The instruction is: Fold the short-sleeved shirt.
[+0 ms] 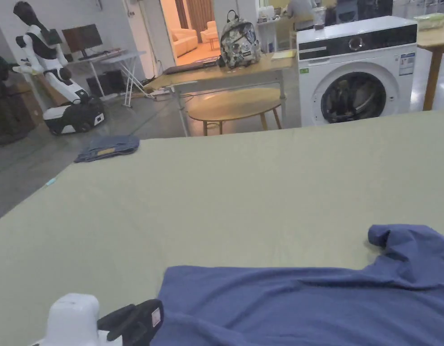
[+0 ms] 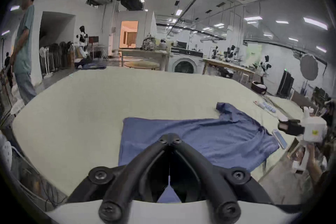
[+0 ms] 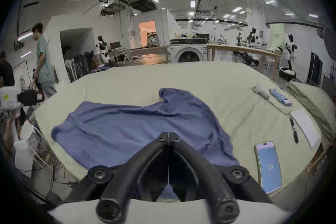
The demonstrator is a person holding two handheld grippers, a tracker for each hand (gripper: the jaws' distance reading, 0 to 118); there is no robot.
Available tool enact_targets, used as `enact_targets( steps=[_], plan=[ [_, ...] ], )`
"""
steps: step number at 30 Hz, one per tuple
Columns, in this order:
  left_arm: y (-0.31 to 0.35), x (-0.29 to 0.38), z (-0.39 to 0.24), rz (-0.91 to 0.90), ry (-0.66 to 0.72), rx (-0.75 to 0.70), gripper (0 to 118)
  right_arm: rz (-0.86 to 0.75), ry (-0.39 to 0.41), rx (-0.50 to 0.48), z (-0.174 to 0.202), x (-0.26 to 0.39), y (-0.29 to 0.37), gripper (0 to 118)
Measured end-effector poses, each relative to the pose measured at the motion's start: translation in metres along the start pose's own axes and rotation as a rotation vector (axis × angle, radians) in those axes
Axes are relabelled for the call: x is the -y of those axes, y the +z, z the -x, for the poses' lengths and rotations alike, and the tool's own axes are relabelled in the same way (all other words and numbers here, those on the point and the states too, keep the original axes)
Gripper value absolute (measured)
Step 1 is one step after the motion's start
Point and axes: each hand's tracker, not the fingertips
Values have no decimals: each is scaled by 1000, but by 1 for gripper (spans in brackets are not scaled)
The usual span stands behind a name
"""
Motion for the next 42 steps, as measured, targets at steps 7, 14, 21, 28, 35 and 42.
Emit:
enact_targets(
  steps=[7,14,21,28,35,42],
  plan=[
    [-169,-50,71,321,93,-38,53,18,-117,-44,-28,3,-2,0],
    [-294,-5,115,576,142,-221,54,104,-133,49,-63,22,4,0],
    [-287,-6,71,563,-96,-224,0,117,-151,47,-84,-11,-27,0],
    [-273,-11,64,558,-32,-210,0,359,-56,28,-112,-86,-190,63],
    [-266,-13,65,549,23,-200,0,582,-83,175,-128,-67,-285,40],
    [-221,-19,49,342,-122,-205,0,369,-162,92,-130,-80,-218,0]
  ],
)
